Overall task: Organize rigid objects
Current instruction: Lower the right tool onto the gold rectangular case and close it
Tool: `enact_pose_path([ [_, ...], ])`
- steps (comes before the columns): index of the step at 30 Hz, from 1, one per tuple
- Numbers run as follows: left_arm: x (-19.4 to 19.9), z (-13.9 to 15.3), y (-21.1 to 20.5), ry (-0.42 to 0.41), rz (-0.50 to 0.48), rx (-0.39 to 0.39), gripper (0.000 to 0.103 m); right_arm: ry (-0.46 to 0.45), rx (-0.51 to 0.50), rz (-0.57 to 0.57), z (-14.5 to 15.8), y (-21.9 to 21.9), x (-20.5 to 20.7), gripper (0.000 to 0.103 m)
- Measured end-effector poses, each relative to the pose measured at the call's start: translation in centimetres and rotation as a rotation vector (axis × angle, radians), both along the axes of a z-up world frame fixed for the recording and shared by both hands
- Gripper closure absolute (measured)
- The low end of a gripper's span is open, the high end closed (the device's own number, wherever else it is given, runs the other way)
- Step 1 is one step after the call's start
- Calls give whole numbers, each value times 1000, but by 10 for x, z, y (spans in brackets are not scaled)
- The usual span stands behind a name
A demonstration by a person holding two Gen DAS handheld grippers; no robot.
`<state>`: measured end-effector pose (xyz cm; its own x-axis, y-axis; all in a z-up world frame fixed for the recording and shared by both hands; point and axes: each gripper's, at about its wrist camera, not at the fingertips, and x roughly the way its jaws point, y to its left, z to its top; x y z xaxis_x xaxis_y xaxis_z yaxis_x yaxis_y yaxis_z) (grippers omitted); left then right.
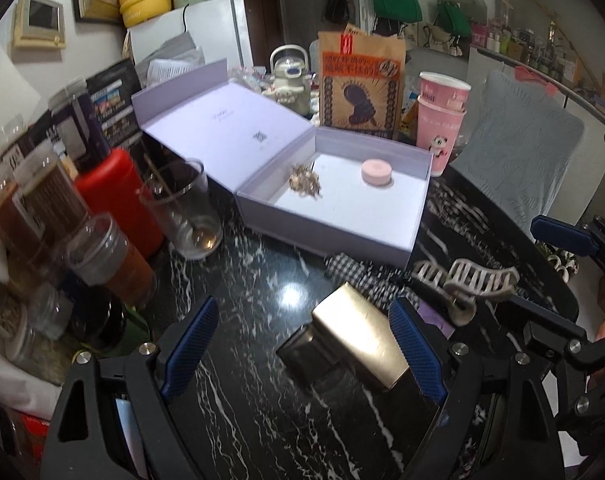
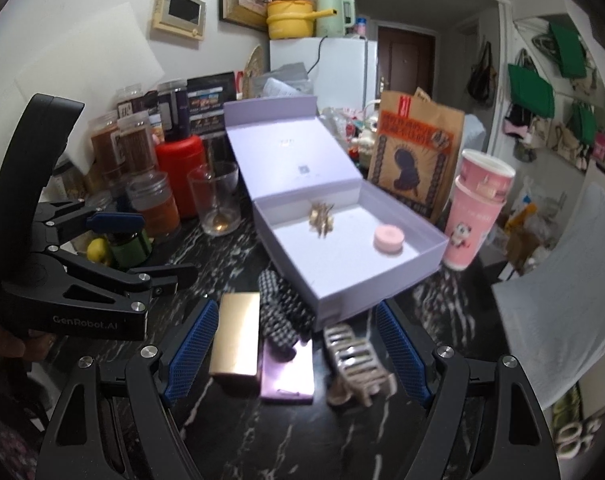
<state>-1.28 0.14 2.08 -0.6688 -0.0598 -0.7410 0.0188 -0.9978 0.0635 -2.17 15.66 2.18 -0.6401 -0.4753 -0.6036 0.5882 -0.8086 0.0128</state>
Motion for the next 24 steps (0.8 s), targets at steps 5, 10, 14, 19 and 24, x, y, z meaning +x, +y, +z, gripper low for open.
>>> enact_pose_path([
  [5,4,-17,-6,-38,-2,28,15,-42,-11,11,-16,-4,3,21],
  [10,6,-33,-13,-72,2,59,15,-55,-9,22,-30,-10,8,21],
  [14,5,-46,-22,-104,14,90,15,-80,-8,32,-43,-17,7,21],
  [19,3,-63,-29,-144,25,120,15,-107,5,49,-62,-28,5,21],
  [24,1,-72,-35,-158,32,130,15,-126,22,73,-77,-40,2,21],
])
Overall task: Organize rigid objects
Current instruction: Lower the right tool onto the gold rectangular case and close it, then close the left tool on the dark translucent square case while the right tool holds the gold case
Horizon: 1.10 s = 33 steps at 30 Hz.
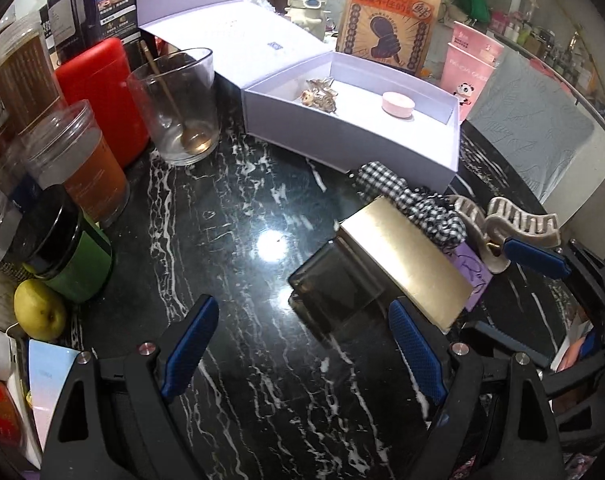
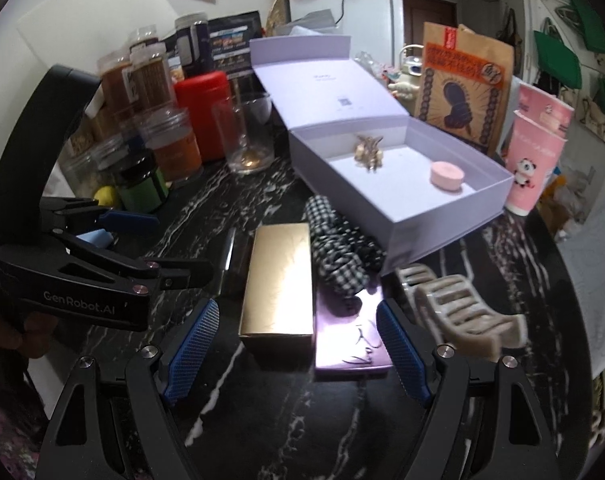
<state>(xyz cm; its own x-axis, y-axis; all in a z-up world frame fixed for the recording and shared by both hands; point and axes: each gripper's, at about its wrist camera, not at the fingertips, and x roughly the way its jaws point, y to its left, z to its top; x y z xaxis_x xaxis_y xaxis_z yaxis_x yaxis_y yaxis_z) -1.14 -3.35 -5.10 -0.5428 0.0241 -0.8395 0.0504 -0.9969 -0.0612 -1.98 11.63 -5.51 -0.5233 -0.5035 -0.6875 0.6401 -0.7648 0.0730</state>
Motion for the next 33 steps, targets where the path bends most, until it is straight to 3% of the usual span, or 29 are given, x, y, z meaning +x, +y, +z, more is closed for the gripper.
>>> enact_pose_path([
  [9,0,-5,-15,0,16,-9,15,-24,19,38,-16,-18,-9,26],
  [15,0,-4,-16,5,12,-15,15,-52,29,47,-25,-26,-15,45],
  [17,0,-4,-14,11,1,-12,15,-47,38,43,-25,-26,-16,57],
  [25,-9,-9,-2,2,-46,21,15,-70,0,13,-18,-8,-10,59],
  [33,-21,-16,11,-10,-87,34,15,-70,24,-3,-14,10,11,59],
])
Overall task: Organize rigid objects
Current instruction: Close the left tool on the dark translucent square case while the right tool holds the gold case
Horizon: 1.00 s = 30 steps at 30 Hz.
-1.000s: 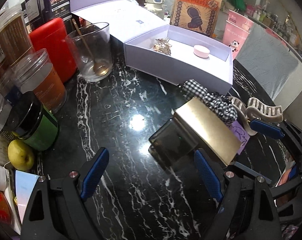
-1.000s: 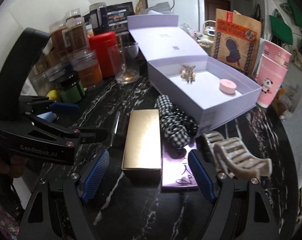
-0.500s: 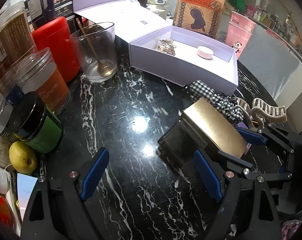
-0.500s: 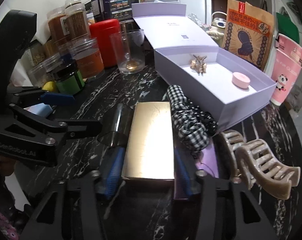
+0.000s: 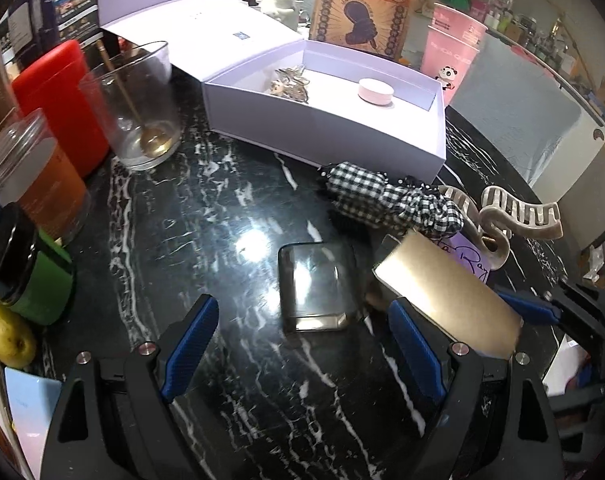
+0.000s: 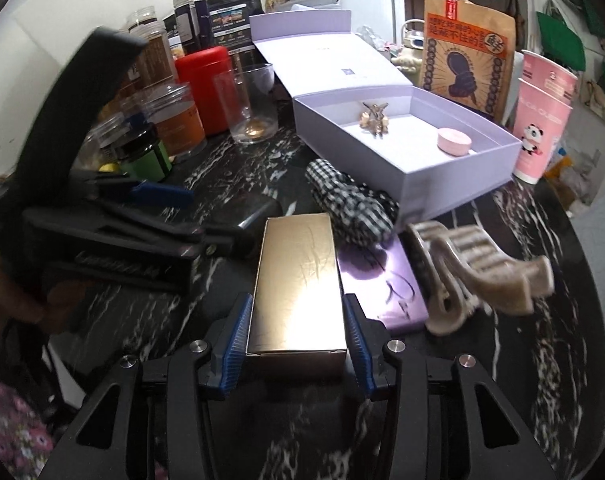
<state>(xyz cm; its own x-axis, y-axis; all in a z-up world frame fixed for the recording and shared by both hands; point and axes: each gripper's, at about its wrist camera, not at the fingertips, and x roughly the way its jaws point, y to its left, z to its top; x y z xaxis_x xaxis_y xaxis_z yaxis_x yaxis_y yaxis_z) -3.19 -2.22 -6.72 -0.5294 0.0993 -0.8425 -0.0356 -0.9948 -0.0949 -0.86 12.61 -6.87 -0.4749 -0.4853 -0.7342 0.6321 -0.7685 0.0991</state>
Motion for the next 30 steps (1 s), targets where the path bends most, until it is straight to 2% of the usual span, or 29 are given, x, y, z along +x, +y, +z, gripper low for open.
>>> enact_pose_path([
  [8,-13,-7,3,-7,2,35,15,-3,-7,-24,-1,19,10,58],
  [15,-19,-15,8,-14,-46,2,15,-16,-14,-31,-8,24,10,58],
  [20,-18,-15,5,5,-41,3,17,-4,4,-44,-11,22,8,50],
  [23,-18,-15,2,8,-38,8,33,-13,-4,-45,-13,20,4,45],
  [25,-19,-16,1,6,-47,24,51,-20,-12,-43,-15,19,2,44],
  [27,-18,-16,2,4,-61,27,57,-26,-14,-43,-17,17,0,44],
  [30,-16,-16,2,2,-65,40,57,-32,-24,-41,-19,14,-2,44],
])
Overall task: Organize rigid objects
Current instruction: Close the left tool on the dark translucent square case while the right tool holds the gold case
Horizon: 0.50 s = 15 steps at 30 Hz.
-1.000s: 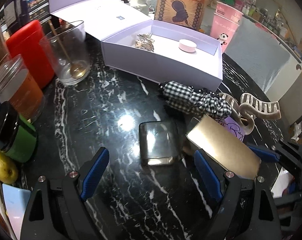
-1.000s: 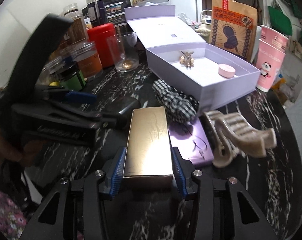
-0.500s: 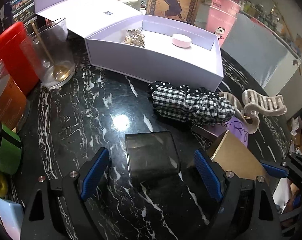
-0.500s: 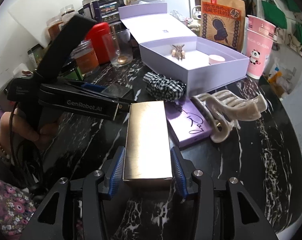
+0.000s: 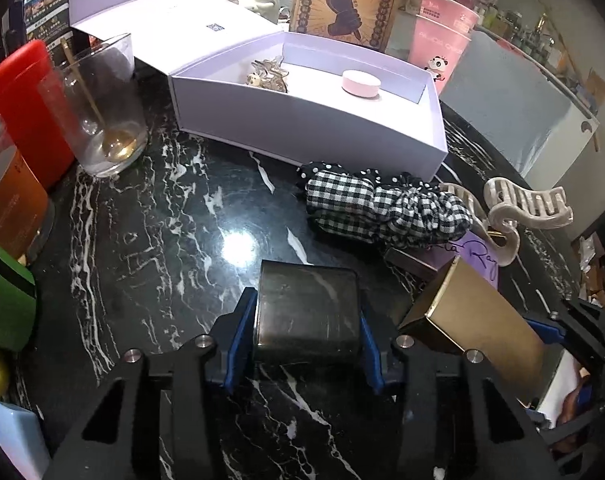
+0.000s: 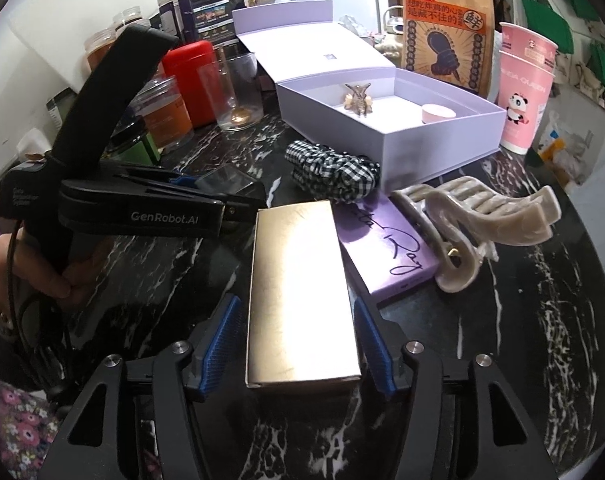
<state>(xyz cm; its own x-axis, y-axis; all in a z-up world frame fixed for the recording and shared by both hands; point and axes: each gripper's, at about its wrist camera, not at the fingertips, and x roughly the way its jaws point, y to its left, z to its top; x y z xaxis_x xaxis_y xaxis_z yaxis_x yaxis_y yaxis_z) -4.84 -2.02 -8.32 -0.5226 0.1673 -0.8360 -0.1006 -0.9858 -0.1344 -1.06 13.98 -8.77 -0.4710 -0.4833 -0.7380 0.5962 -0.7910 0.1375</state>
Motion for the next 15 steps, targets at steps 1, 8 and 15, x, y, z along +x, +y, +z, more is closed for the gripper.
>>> enact_pose_path([
  [1,1,0,-1,0,-1,8,57,-2,-3,-1,-1,-1,-1,44],
  [8,9,4,-4,4,30,-4,57,0,-14,-14,-7,-5,-6,44],
  [15,19,9,-11,2,64,-3,57,5,-4,-13,-9,-7,-5,59],
])
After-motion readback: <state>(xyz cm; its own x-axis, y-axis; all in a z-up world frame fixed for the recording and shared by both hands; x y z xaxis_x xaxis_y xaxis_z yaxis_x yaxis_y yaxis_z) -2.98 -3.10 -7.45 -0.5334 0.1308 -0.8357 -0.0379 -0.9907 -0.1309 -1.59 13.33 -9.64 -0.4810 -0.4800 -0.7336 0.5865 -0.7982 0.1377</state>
